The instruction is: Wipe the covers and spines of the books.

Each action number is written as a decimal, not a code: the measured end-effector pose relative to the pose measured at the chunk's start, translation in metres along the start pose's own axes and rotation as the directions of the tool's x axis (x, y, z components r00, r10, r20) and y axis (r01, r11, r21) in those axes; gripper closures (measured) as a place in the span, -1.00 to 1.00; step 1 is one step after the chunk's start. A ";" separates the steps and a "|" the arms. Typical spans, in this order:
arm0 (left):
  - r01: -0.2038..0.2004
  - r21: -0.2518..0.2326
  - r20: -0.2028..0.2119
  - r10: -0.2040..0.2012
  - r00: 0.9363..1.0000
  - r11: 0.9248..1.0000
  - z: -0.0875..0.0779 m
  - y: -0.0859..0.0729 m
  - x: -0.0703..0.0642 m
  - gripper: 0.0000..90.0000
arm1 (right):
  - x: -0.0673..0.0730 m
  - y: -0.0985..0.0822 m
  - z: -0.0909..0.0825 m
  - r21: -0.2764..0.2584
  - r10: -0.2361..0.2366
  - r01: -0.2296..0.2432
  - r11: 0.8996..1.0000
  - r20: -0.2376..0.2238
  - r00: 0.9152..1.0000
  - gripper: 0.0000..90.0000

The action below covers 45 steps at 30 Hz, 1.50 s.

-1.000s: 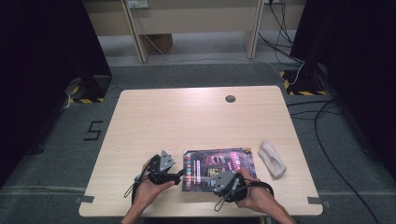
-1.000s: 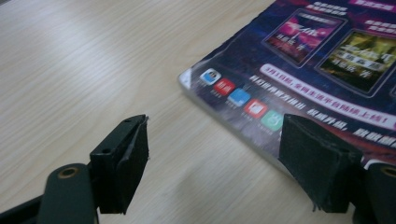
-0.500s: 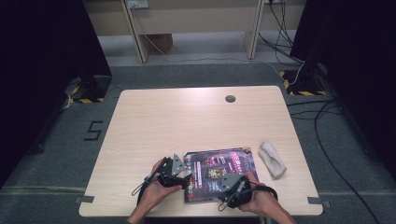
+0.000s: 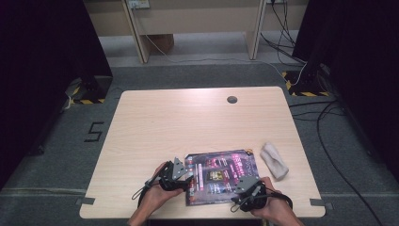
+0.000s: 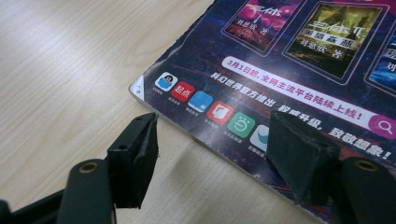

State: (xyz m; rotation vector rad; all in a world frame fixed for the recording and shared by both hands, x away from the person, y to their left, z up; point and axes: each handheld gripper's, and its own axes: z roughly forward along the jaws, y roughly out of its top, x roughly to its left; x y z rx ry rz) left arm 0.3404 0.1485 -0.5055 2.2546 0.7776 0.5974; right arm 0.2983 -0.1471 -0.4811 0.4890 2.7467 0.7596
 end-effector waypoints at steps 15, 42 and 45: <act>-0.003 0.019 0.033 0.002 0.999 1.000 -0.009 -0.004 -0.004 -0.06 | -0.005 -0.010 0.004 0.010 0.067 -0.067 0.998 0.024 0.997 0.07; 0.016 0.002 0.128 -0.016 0.992 1.000 -0.025 -0.009 -0.045 0.18 | -0.066 0.006 0.032 -0.035 0.265 -0.265 0.964 0.249 0.931 -0.04; 0.035 -0.005 0.152 -0.034 0.988 0.999 -0.023 -0.007 -0.050 0.15 | -0.071 0.008 0.035 -0.046 0.283 -0.281 0.959 0.263 0.922 -0.04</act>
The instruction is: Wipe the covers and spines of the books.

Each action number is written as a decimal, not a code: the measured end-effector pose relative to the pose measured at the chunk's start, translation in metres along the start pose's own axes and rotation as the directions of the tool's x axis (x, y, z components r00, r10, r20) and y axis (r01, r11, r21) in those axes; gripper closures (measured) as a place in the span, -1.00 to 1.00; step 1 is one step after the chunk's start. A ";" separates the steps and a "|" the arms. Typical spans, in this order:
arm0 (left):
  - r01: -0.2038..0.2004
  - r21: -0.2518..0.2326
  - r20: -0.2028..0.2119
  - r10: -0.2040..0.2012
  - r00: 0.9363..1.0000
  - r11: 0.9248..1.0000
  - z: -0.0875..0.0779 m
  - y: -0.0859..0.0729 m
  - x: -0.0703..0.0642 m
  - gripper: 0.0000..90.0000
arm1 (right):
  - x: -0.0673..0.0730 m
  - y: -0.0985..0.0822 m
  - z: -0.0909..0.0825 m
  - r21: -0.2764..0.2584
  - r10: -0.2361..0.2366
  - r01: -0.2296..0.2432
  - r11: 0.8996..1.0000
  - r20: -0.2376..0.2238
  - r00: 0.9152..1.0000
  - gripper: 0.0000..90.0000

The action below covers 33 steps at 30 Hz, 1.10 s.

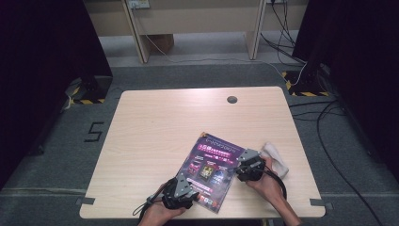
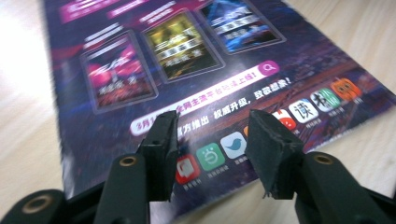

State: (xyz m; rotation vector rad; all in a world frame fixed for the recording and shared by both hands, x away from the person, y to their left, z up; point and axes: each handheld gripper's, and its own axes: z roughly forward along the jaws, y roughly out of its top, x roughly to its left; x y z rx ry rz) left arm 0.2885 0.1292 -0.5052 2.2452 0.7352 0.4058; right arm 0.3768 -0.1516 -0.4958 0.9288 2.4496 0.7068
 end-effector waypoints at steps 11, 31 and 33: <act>-0.035 -0.013 -0.004 0.035 0.999 0.999 0.005 0.004 -0.005 -0.12 | -0.002 0.005 0.000 -0.070 0.118 -0.121 0.990 -0.049 0.992 -0.10; 0.047 0.023 -0.044 -0.046 0.998 0.999 -0.012 -0.015 0.046 -0.29 | 0.023 0.001 0.001 -0.062 0.154 -0.165 0.984 -0.145 0.977 -0.13; 0.031 0.030 -0.050 -0.029 0.998 0.999 -0.013 -0.015 0.044 -0.23 | 0.023 0.002 0.001 -0.059 0.149 -0.158 0.986 -0.141 0.979 -0.12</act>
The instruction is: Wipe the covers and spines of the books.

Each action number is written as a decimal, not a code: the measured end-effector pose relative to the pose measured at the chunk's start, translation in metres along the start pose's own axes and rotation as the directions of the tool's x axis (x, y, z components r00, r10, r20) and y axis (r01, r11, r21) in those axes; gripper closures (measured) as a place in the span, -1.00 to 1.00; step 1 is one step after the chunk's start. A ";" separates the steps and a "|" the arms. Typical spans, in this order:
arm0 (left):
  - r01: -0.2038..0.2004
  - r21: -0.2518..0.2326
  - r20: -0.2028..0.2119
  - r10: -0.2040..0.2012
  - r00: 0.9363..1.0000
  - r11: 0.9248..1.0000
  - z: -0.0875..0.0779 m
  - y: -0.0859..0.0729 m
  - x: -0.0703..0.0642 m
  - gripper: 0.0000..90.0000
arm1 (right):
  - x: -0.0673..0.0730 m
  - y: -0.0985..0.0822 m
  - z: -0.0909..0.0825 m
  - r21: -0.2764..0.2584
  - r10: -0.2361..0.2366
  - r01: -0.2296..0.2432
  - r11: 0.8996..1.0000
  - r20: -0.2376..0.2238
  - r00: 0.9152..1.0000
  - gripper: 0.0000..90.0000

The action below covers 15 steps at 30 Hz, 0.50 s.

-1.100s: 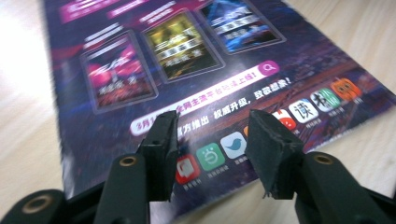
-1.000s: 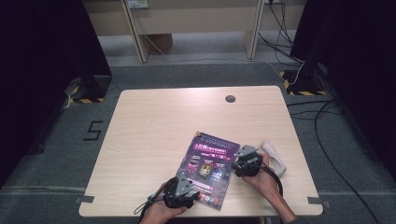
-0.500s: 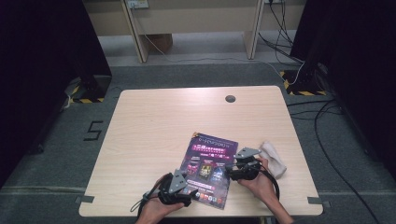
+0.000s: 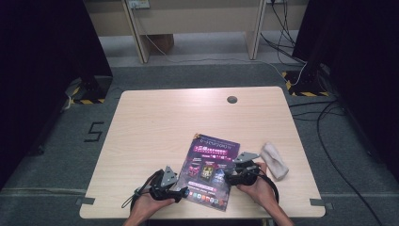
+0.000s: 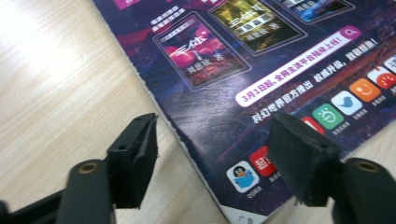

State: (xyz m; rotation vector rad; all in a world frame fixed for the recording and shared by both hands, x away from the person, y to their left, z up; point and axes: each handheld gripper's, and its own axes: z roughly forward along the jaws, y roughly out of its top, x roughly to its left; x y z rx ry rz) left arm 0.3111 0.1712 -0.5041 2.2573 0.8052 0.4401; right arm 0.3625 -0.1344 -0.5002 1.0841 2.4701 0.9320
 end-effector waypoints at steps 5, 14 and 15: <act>0.015 -0.019 0.032 -0.014 0.999 1.000 0.003 0.001 -0.014 -0.18 | -0.002 0.002 0.000 0.005 -0.012 0.012 1.000 0.031 0.999 -0.08; -0.013 -0.022 0.026 0.014 1.000 1.000 0.008 0.010 -0.038 -0.24 | -0.014 0.002 0.000 0.002 0.020 -0.020 1.000 0.061 0.998 -0.07; -0.007 -0.022 0.025 0.007 1.000 1.000 0.008 0.009 -0.038 -0.24 | -0.014 0.002 0.000 0.002 0.022 -0.022 1.000 0.063 0.998 -0.07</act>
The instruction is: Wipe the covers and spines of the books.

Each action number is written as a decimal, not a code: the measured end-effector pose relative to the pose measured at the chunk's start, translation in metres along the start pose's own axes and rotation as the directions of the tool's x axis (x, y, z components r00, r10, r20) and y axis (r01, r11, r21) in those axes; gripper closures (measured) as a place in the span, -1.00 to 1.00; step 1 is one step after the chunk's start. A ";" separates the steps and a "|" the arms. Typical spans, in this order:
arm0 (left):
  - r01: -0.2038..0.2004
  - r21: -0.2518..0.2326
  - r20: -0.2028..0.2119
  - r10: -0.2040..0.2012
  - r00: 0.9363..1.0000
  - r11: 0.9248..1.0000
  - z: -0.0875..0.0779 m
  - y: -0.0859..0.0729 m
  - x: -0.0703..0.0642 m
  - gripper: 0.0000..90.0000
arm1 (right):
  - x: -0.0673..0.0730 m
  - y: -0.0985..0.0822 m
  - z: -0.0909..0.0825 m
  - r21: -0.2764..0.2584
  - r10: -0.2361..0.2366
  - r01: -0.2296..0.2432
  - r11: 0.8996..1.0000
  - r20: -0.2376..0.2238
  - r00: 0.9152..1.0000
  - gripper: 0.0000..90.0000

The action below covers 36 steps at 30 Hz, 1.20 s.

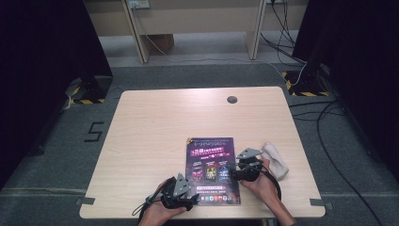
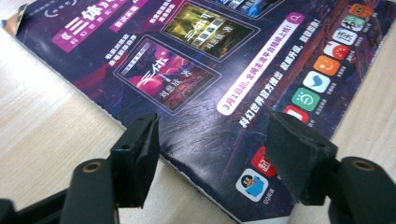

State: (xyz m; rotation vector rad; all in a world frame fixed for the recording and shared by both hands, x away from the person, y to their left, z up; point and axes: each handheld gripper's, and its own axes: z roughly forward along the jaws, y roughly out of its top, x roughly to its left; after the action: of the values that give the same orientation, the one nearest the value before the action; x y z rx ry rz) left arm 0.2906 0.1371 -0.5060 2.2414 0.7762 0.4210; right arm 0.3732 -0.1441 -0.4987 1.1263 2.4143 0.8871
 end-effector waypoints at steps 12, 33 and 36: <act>0.014 -0.014 -0.006 -0.014 1.000 1.000 0.001 -0.002 0.003 -0.36 | 0.000 -0.001 0.000 -0.012 -0.008 0.008 1.000 -0.003 1.000 -0.07; 0.019 -0.046 -0.051 -0.022 0.998 0.999 -0.019 -0.012 0.015 -0.59 | -0.042 -0.009 -0.047 -0.078 0.038 -0.031 0.996 0.100 0.994 -0.28; 0.031 -0.047 -0.054 -0.033 0.998 0.998 -0.021 -0.014 0.017 -0.59 | -0.051 -0.011 -0.051 -0.093 0.073 -0.064 0.994 0.094 0.993 -0.25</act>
State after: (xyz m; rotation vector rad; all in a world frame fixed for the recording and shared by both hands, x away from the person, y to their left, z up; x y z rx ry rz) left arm 0.2870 0.1668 -0.5007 2.1799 0.8219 0.4824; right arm 0.3717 -0.2094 -0.4656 1.1968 2.2468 0.9300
